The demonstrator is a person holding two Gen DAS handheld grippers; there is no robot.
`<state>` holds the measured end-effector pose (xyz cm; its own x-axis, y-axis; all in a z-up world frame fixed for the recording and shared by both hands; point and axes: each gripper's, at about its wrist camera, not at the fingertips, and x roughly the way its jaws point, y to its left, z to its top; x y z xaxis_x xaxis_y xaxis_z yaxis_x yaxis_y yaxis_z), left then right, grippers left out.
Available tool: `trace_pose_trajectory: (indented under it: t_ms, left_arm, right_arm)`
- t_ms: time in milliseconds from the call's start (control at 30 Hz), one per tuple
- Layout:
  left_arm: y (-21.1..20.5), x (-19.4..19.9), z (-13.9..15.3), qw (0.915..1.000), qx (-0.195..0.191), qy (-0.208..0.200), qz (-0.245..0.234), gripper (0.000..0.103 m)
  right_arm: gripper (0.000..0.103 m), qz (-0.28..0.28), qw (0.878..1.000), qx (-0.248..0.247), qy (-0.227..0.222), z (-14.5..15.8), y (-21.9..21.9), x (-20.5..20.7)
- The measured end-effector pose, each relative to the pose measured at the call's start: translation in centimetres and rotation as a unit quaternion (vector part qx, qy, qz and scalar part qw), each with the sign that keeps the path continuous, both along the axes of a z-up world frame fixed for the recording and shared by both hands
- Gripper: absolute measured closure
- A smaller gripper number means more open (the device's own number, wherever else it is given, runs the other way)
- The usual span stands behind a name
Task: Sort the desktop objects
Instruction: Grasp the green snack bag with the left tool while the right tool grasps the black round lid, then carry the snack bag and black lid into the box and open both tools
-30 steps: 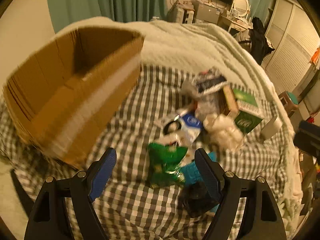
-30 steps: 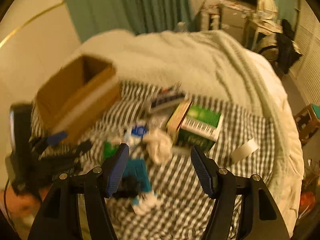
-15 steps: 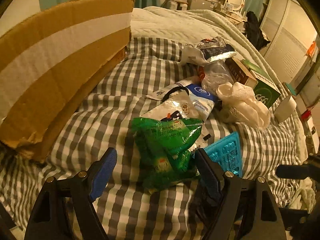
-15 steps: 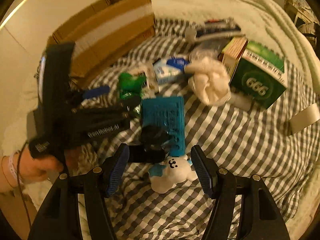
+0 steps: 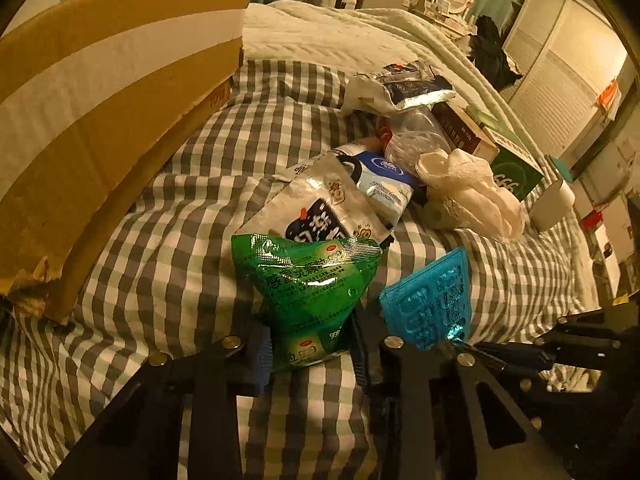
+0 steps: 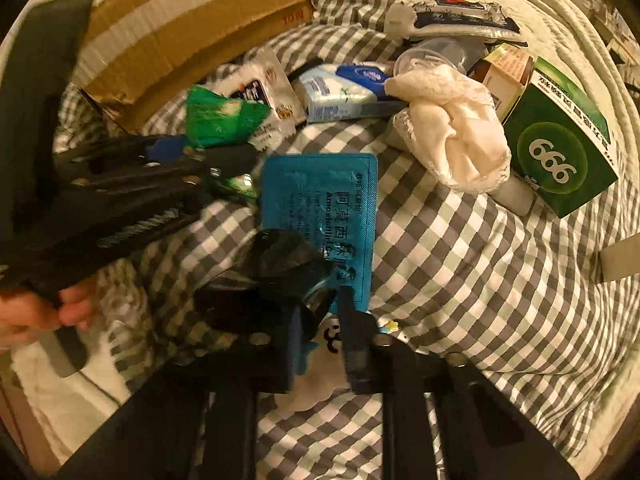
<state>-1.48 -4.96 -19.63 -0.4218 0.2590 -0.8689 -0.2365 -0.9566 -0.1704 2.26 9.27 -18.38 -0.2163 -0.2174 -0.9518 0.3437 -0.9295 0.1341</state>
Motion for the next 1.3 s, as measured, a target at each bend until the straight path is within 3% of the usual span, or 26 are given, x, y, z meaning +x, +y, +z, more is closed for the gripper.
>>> trace_pose_trajectory:
  t_ms: [400,767,933,1100,1300]
  left_arm:
    - [-2.6,1.6,3.3,0.9993,0.02,0.023,0.023,0.072]
    - [-6.2,1.4,11.6,0.9913,0.043,0.103,0.069,0.072]
    - [-8.4,-0.1,16.1,0.985,0.042,0.138,0.095,0.072]
    - [-11.8,-2.6,18.5,0.9763,0.029,0.161,0.142,0.072]
    - [-15.4,-4.3,17.7,0.97,-0.002,0.157,0.186,0.072]
  right_arm:
    - [0.098,-0.019,0.999,-0.018,0.039,4.3,-0.2,1.2]
    - [0.098,-0.038,0.991,-0.064,0.113,12.4,-0.9,0.1]
    - [0.098,-0.039,0.983,-0.092,0.154,17.8,-1.8,-2.3]
    - [0.098,-0.009,0.974,-0.094,0.207,22.1,-5.3,-6.7]
    - [0.098,-0.001,0.97,-0.12,0.209,21.2,-10.2,-12.3]
